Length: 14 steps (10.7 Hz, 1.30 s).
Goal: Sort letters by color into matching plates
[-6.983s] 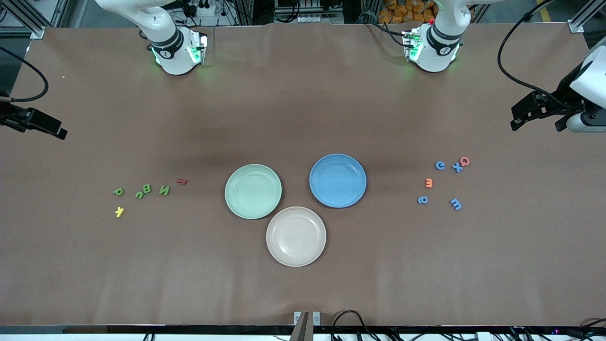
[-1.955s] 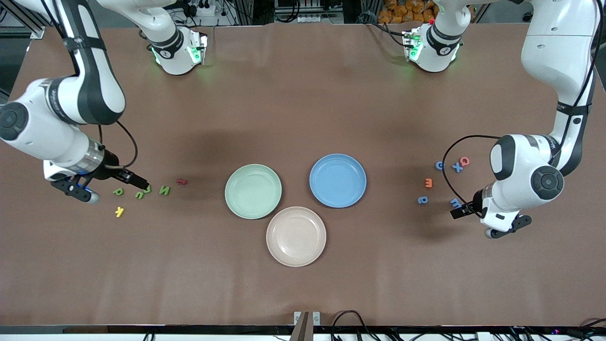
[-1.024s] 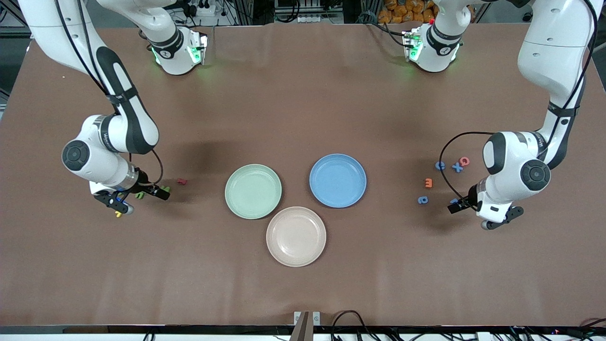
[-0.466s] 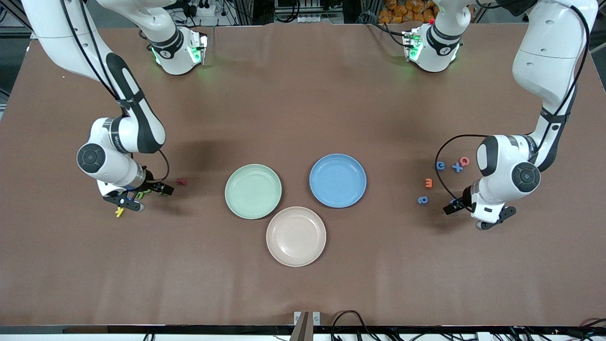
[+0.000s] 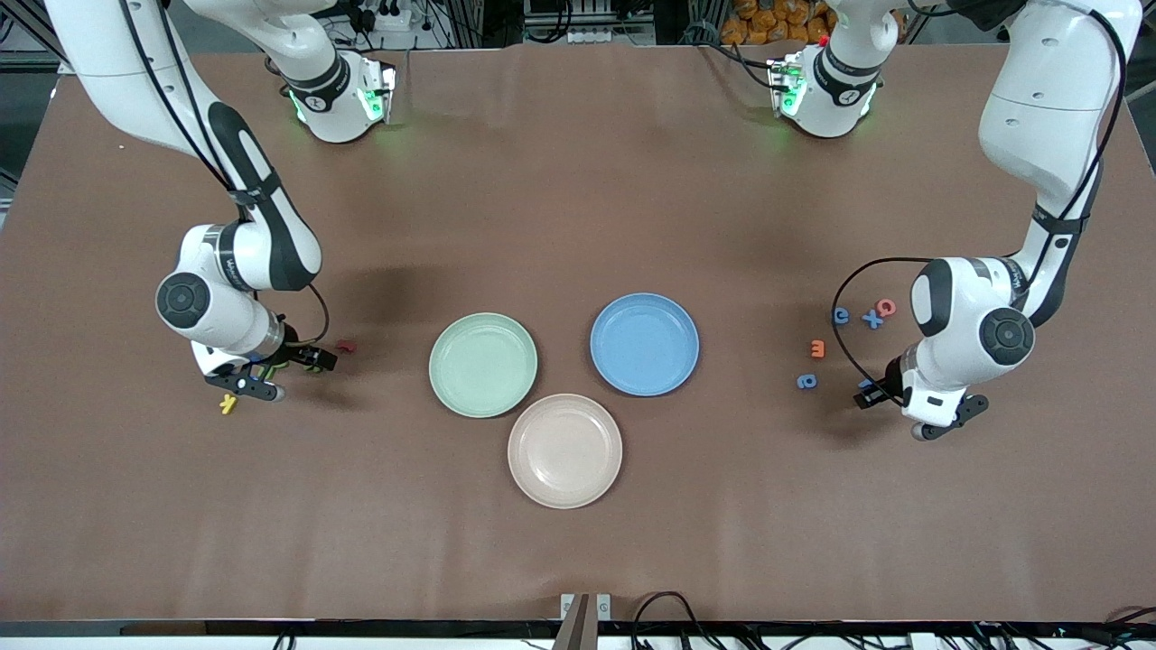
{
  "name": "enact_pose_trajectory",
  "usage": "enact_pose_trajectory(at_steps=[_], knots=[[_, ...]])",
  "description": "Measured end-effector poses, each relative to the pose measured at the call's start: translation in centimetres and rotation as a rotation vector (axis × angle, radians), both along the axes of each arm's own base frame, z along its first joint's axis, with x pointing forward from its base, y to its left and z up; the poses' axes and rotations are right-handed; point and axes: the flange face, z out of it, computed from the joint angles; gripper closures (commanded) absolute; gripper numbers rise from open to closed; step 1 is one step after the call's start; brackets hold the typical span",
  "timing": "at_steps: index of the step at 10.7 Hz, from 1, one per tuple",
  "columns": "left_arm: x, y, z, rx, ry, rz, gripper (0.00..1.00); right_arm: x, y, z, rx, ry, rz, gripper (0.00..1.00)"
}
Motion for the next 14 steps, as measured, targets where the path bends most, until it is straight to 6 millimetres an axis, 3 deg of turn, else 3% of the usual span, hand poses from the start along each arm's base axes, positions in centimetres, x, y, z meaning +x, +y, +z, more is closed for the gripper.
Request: enact_pose_trajectory(at_steps=[3, 4, 5, 8, 9, 11, 14], knots=[[0.1, 0.3, 0.3, 0.001, -0.003, 0.004, 1.00, -0.1, 0.2, -1.0, 0.000, -0.001, 0.004, 0.15], [0.1, 0.2, 0.3, 0.001, -0.004, 0.003, 1.00, -0.1, 0.2, -1.0, 0.000, 0.000, 0.004, 0.32], [0.2, 0.2, 0.5, 0.001, -0.010, 0.003, 1.00, -0.2, 0.2, -1.1, 0.000, -0.004, 0.004, 0.39], [0.8, -0.7, 3.0, -0.001, -0.034, -0.010, 1.00, -0.5, 0.1, -1.4, 0.000, -0.017, 0.003, 0.51], [1.1, -1.3, 4.1, -0.002, -0.044, -0.019, 1.00, -0.5, 0.1, -1.5, 0.000, -0.022, 0.003, 0.59], [1.2, -4.3, 6.0, -0.018, -0.066, -0.064, 1.00, -0.6, 0.0, -1.5, 0.000, -0.028, 0.003, 0.71], [0.4, -11.5, 7.1, -0.058, -0.070, -0.122, 1.00, -0.5, 0.2, -1.4, 0.002, -0.035, 0.003, 0.79]])
